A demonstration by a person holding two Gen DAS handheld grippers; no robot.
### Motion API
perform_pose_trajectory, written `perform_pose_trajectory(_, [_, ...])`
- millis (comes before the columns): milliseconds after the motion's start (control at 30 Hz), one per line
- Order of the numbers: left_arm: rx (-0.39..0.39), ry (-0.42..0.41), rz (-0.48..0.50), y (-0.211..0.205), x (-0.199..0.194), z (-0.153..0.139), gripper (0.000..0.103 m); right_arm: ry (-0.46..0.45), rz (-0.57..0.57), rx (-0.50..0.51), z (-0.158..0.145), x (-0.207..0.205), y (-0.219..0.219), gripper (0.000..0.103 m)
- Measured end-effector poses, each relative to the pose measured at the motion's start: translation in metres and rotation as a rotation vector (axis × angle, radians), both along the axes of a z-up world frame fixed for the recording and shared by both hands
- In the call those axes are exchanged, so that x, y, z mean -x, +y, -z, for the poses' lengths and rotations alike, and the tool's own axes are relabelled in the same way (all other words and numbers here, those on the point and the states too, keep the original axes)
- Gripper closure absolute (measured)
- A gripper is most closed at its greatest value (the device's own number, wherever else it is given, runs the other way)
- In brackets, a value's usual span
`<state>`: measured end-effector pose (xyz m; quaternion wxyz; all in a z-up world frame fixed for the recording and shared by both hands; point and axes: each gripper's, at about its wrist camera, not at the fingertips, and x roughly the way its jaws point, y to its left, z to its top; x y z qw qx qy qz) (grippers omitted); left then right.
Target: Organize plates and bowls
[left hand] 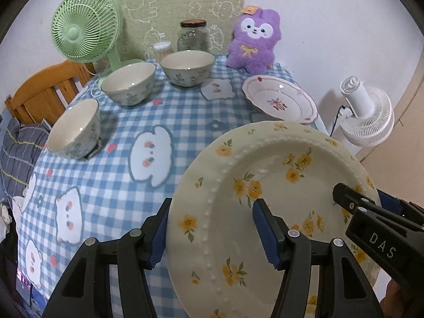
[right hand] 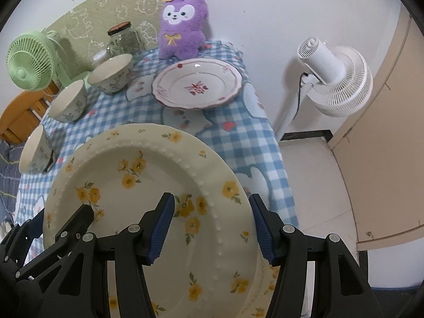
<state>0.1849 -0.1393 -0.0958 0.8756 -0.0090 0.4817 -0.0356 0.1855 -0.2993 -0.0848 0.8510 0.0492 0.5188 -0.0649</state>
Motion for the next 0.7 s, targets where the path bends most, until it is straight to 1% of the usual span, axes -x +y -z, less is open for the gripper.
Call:
perform_pose_trajectory(433, [0.008, 0.046, 0.006, -0.032, 0.027, 0.026, 0.042, 0.058, 0.011, 0.023, 0.027, 0.028, -0.031, 0.042])
perform_pose_trajectory(700, [0.000, 0.069, 0.012, -0.043, 0.037, 0.039, 0.042, 0.077, 0.011, 0.032, 0.039, 0.036, -0.037, 0.042])
